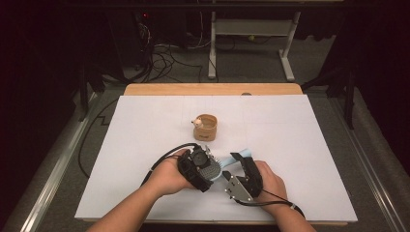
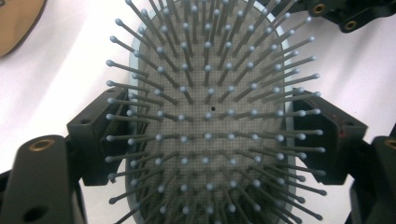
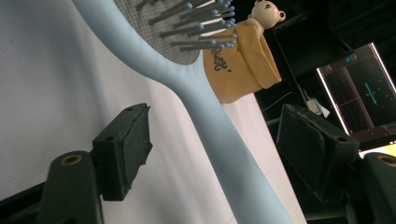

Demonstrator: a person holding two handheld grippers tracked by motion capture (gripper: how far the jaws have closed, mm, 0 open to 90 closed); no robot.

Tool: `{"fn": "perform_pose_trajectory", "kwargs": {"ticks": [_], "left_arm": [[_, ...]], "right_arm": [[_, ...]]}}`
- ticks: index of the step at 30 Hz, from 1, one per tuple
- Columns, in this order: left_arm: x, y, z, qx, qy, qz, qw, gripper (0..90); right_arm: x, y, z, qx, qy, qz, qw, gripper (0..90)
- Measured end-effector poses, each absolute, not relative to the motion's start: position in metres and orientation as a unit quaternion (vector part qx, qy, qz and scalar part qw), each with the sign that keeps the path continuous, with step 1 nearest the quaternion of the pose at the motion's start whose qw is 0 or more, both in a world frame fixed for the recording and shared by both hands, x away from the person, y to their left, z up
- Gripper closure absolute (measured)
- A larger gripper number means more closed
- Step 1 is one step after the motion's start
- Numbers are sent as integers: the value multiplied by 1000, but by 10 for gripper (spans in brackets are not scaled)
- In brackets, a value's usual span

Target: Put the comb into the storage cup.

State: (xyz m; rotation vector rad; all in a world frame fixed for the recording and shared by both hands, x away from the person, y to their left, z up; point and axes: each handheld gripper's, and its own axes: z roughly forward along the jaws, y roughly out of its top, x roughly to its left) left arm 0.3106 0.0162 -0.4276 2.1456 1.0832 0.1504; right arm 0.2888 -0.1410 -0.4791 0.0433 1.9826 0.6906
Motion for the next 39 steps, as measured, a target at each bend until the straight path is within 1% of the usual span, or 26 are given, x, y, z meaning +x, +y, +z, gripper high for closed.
{"fn": "perform_pose_trajectory", "kwargs": {"ticks": [7,8,9,11,15,16,17,18,19,31,39], "left_arm": [[310,10,-429,836,414,59,354,207],[310,10,-429,836,414,59,354,207],[310,9,-429,836,415,57,355,207],[310,8,-429,834,417,57,356,206],[310,7,-429,834,417,57,356,207],[310,7,-429,834,417,57,356,207],[310,7,-428,835,417,57,356,207],[310,7,-428,835,415,57,357,207],[310,6,-427,834,416,58,358,207],[310,4,-428,834,417,56,357,206],[310,1,-426,834,413,57,361,206]], "right_arm": [[289,-139,-479,4,820,282,499,362],[289,-139,-479,4,820,282,499,362],[288,-139,-478,-3,818,281,501,394],[287,-137,-478,-2,818,282,502,424],[286,-135,-478,-13,818,277,503,477],[286,-135,-478,-13,818,277,503,477],[285,-134,-478,-17,819,273,504,500],[285,-134,-478,-17,819,273,504,500],[285,-134,-478,-22,820,272,503,525],[284,-130,-481,-45,816,255,516,588],[284,-129,-481,-52,815,248,521,603]]}}
